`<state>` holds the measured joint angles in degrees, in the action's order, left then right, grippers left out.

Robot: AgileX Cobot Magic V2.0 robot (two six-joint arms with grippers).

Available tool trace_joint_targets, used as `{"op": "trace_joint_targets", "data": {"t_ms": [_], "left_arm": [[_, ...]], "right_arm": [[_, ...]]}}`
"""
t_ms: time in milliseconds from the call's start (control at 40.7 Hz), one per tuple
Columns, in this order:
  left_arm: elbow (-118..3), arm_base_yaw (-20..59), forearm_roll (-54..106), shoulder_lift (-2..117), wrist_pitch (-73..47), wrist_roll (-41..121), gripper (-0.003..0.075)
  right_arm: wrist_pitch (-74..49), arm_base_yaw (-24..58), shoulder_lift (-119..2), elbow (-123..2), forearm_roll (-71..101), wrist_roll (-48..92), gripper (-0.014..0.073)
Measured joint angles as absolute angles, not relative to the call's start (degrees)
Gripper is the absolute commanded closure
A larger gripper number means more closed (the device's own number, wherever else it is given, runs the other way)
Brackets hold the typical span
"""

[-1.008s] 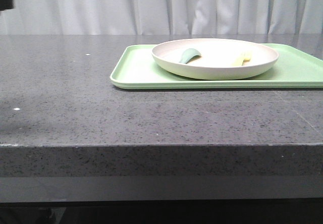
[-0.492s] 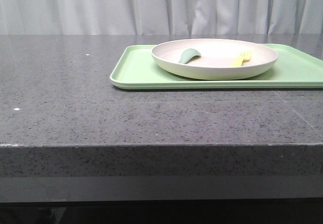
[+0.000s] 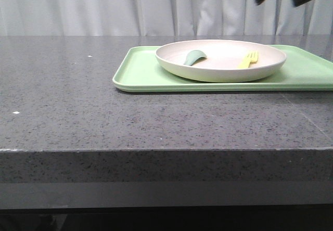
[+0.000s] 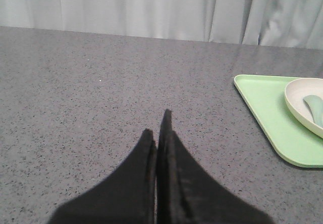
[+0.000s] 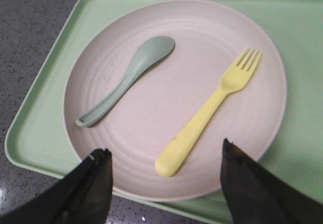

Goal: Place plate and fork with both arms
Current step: 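Lower the right gripper over the yellow fork and grasp it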

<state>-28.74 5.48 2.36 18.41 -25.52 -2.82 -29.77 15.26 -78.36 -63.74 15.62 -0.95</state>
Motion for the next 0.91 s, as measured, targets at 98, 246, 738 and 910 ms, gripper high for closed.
{"op": "trace_joint_targets", "data": {"t_ms": [98,246,738,910], "left_arm": [[-28.7,5.5,2.4,18.4,-25.5,-2.8,0.0738],[-28.7,5.5,2.4,18.4,-25.5,-2.8,0.0738],[-28.7,5.5,2.4,18.4,-25.5,-2.8,0.0738],[-28.7,5.5,2.4,18.4,-25.5,-2.8,0.0738]], "right_arm": [[-36.3,15.3,-86.5,-71.4,15.7,-4.0,0.0110],[-43.0,15.0,-95.2,-79.8,15.8,-7.9,0.0110],[-43.8,13.1,-103.4,-83.0,15.6,-11.5,0.0110],[-43.2,13.1,-104.2,-83.1,15.6,-11.6,0.0110]]}}
